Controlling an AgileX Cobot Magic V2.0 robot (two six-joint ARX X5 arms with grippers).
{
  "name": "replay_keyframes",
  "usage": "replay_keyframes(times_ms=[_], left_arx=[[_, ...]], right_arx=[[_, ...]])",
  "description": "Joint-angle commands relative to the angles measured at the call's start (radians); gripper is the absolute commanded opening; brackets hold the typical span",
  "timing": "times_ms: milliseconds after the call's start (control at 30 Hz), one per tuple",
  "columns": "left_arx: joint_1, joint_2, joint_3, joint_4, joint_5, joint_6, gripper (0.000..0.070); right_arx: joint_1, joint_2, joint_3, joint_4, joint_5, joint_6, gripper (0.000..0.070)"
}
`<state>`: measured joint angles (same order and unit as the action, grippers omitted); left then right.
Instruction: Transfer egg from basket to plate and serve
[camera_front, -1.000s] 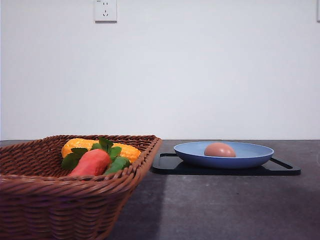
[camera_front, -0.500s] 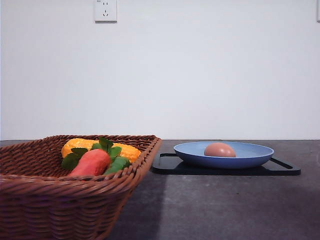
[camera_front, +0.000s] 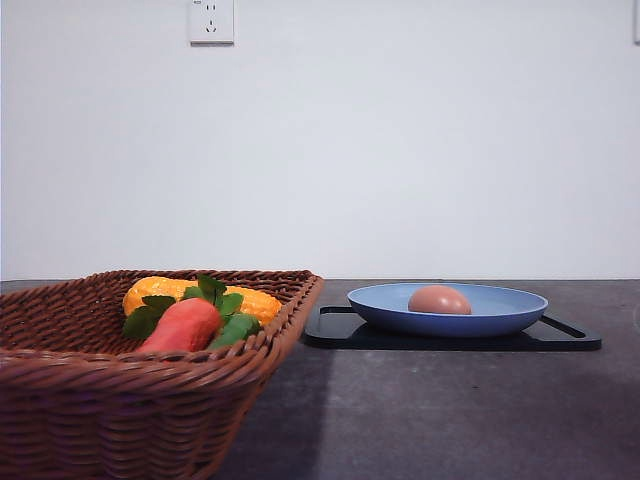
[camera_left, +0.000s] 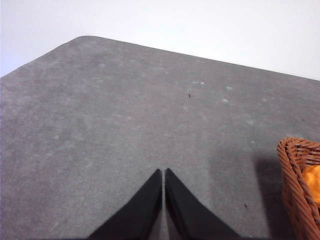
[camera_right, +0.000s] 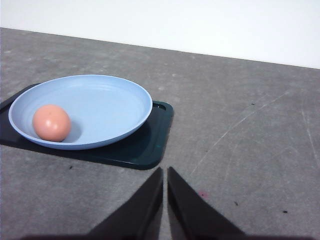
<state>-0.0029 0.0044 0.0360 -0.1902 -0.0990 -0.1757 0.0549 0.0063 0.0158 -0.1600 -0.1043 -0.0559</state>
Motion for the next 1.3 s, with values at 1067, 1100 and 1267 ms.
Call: replay_keyframes(times_ms=[1067, 1100, 1267], left_arx=[[0.002, -0.002, -0.022, -0.019, 0.004, -0.005, 0.0000], [0.002, -0.002, -0.022, -0.019, 0.004, -0.005, 0.0000], [0.002, -0.002, -0.022, -0.019, 0.004, -0.005, 0.0000]], right_arx=[[0.002, -0.003, -0.006, 0.010, 0.002, -0.008, 0.0000], [0.002, -0.003, -0.006, 0.010, 0.002, -0.008, 0.0000], [0.002, -0.003, -0.006, 0.010, 0.002, -0.008, 0.0000]])
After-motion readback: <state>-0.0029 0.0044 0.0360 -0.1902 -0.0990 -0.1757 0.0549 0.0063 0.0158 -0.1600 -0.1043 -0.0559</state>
